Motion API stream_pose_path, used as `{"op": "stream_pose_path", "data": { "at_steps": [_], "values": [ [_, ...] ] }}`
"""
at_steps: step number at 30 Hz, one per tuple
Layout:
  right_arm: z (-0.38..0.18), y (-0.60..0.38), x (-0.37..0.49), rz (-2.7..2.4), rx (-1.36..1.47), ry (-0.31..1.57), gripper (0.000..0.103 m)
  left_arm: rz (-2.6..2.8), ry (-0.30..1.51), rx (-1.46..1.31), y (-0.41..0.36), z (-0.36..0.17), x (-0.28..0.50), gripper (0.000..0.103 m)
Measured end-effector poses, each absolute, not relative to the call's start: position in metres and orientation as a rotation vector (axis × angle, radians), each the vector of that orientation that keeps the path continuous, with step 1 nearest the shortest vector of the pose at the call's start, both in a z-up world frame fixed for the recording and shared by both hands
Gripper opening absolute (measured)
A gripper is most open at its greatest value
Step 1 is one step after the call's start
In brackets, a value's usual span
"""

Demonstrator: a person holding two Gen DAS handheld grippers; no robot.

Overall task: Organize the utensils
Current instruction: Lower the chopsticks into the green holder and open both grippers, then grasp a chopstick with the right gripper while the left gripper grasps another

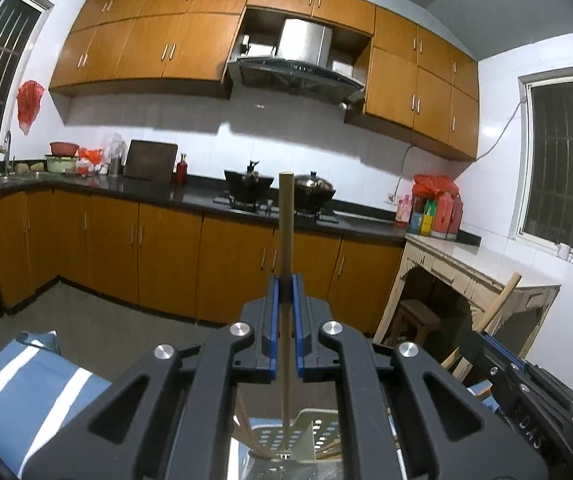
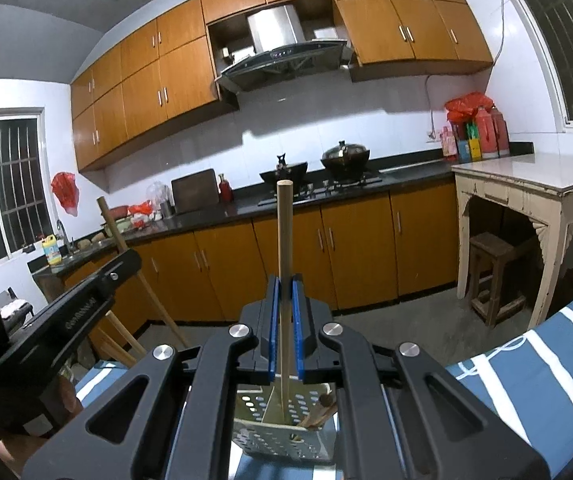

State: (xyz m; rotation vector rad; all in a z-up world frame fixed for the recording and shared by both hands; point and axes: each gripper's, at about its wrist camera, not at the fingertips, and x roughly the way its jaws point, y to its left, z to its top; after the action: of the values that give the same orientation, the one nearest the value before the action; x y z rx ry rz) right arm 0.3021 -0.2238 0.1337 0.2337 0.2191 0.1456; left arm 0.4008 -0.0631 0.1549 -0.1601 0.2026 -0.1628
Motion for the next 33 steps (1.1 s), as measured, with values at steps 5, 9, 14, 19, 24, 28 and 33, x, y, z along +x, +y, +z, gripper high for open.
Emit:
{"op": "stream_pose_path", "data": {
  "at_steps": [5,9,14,19,24,28,33],
  "values": [
    [0.127,-0.223,0.308,0.159,0.242,0.252,0.007,-0.171,0.248,-0.15,-0.062,0.142,0.406,0.008],
    [0.125,-0.222,0.308,0.155,0.251,0.269,0.008,-0.169,0.279,-0.148,-0.056,0.14,0.405,0.011],
    [0.132,-0.223,0.304,0.145,0.254,0.279,0.013,-0.156,0.293,-0.149,-0.047,0.146,0.396,0.017],
    [0.144,-0.227,0.287,0.128,0.255,0.247,0.025,-0.134,0.288,-0.162,-0.03,0.155,0.374,0.026],
    [0.155,-0.233,0.256,0.115,0.25,0.221,0.028,-0.117,0.276,-0.156,-0.014,0.163,0.343,0.031],
    [0.148,-0.241,0.228,0.106,0.253,0.23,0.032,-0.111,0.297,-0.169,0.002,0.158,0.315,0.034],
    [0.1,-0.252,0.207,0.072,0.259,0.348,0.034,-0.096,0.387,-0.155,0.021,0.117,0.279,0.039]
  ]
}}
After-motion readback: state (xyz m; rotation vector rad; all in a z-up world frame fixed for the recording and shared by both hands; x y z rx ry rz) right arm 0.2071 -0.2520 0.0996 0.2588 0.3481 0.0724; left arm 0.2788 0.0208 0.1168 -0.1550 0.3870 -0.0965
